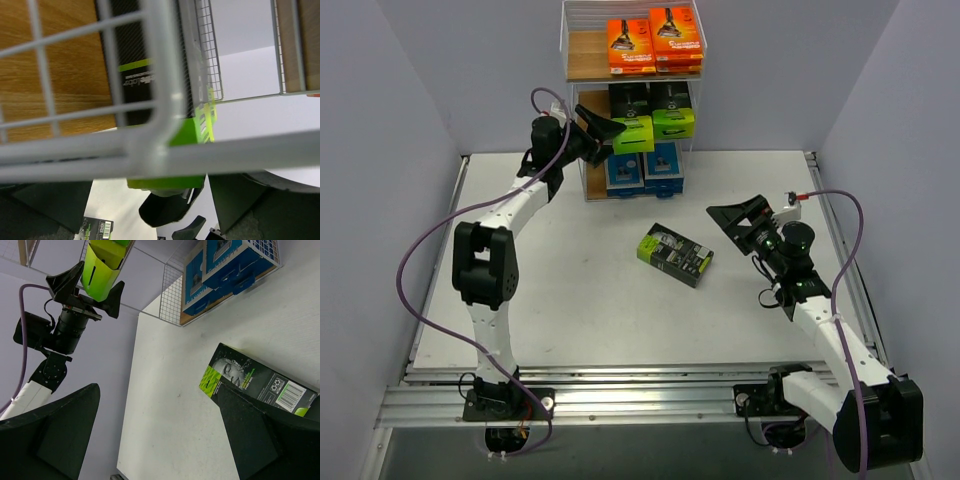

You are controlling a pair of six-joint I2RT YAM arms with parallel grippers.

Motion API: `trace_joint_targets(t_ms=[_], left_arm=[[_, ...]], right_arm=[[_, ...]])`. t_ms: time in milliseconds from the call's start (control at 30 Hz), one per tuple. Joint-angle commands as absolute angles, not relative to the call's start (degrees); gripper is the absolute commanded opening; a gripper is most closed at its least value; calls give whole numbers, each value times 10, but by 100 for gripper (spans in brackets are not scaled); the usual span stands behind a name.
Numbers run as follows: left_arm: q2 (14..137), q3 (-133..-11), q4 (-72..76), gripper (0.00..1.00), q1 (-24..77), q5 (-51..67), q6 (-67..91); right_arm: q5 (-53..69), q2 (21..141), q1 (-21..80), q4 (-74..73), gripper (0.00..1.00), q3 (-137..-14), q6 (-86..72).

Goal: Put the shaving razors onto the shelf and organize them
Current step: Place the shaving razor onto shelf

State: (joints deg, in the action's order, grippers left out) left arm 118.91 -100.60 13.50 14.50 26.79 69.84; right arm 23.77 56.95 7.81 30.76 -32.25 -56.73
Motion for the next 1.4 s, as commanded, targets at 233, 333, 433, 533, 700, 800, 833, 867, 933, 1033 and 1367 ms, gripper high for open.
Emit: trace_joint_targets(t_ms=[233, 333, 433, 533, 700, 800, 833, 867, 933, 1033, 1367], left_arm=[[1092, -933, 174, 94, 148, 238, 662], [1069, -922, 177, 94, 148, 229, 643], [1060, -928, 174, 94, 148, 226, 628], [1060, -940, 169, 94, 148, 234, 623], [1039, -941, 102, 94, 148, 236, 583], [1007, -943, 6, 94, 146, 208, 523], [997, -940, -53, 94, 145, 191, 505], [985, -938, -72, 94, 143, 178, 487], [951, -930, -118, 94, 136, 145, 438], [905, -908, -154, 94, 122, 107, 388], [767, -808, -250, 94, 110, -65, 208]], right_arm=[[238, 568, 73, 343, 100, -316, -554], [241, 570, 71, 345, 100, -311, -554], [244, 577, 68, 352, 100, -311, -557], [251, 583, 64, 357, 100, -314, -559], [266, 597, 63, 322, 99, -359, -513], [256, 603, 63, 292, 89, -388, -472], [254, 604, 65, 290, 86, -395, -466], [251, 606, 65, 289, 82, -402, -455], [241, 616, 75, 285, 67, -424, -441], [215, 650, 106, 272, 46, -474, -414], [125, 846, 235, 248, 0, -685, -359]])
